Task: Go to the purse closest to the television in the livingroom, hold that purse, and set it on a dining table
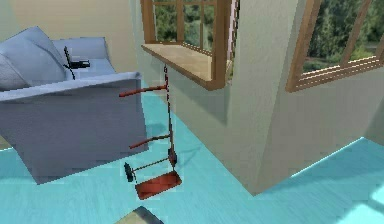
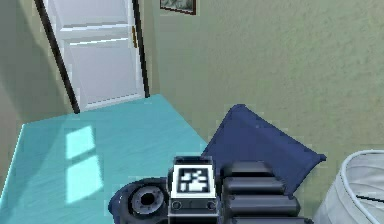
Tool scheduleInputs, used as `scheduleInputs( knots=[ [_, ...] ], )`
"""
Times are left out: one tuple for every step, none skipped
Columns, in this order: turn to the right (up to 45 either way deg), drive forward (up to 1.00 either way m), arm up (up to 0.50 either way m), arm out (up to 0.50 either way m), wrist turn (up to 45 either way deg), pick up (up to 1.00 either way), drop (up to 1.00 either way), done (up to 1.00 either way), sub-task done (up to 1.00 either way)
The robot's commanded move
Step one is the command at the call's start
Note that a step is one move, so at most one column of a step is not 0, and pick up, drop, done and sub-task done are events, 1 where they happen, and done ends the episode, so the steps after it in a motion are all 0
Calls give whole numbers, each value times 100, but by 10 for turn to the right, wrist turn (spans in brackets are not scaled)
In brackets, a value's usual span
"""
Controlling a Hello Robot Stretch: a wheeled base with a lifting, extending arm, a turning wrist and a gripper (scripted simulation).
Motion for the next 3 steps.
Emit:
scheduleInputs(
  knots=[
    [-450, 0, 0, 0, 0, 0, 0, 0, 0],
    [-270, 0, 0, 0, 0, 0, 0, 0, 0],
    [0, 15, 0, 0, 0, 0, 0, 0, 0]
  ],
)
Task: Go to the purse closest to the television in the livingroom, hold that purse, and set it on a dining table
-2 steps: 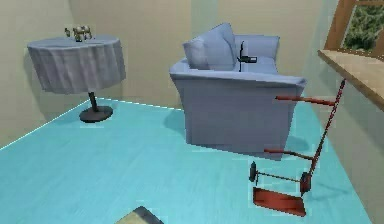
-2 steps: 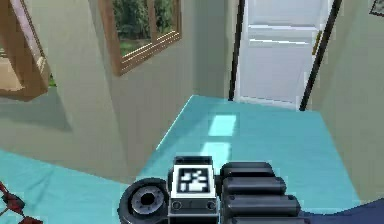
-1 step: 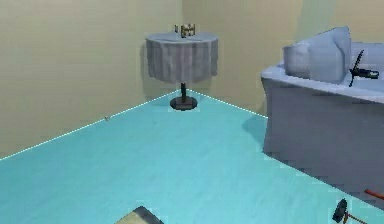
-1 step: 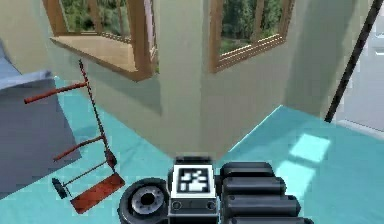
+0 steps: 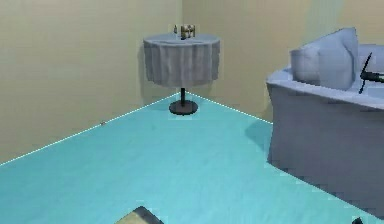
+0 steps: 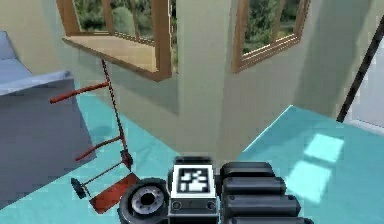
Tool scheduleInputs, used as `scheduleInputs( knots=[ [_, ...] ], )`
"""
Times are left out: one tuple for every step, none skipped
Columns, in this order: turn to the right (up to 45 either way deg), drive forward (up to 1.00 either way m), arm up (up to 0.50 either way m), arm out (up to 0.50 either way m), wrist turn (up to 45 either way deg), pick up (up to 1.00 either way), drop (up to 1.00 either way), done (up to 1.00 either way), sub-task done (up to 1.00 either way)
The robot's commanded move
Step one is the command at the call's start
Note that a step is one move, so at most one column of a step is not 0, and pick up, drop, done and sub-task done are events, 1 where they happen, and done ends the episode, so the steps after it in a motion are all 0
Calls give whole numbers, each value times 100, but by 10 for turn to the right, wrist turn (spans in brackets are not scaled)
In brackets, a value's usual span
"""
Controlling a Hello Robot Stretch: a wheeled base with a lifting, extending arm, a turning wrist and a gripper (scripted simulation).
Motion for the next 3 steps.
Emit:
scheduleInputs(
  knots=[
    [-60, 0, 0, 0, 0, 0, 0, 0, 0],
    [0, 100, 0, 0, 0, 0, 0, 0, 0],
    [-30, 0, 0, 0, 0, 0, 0, 0, 0]
  ],
)
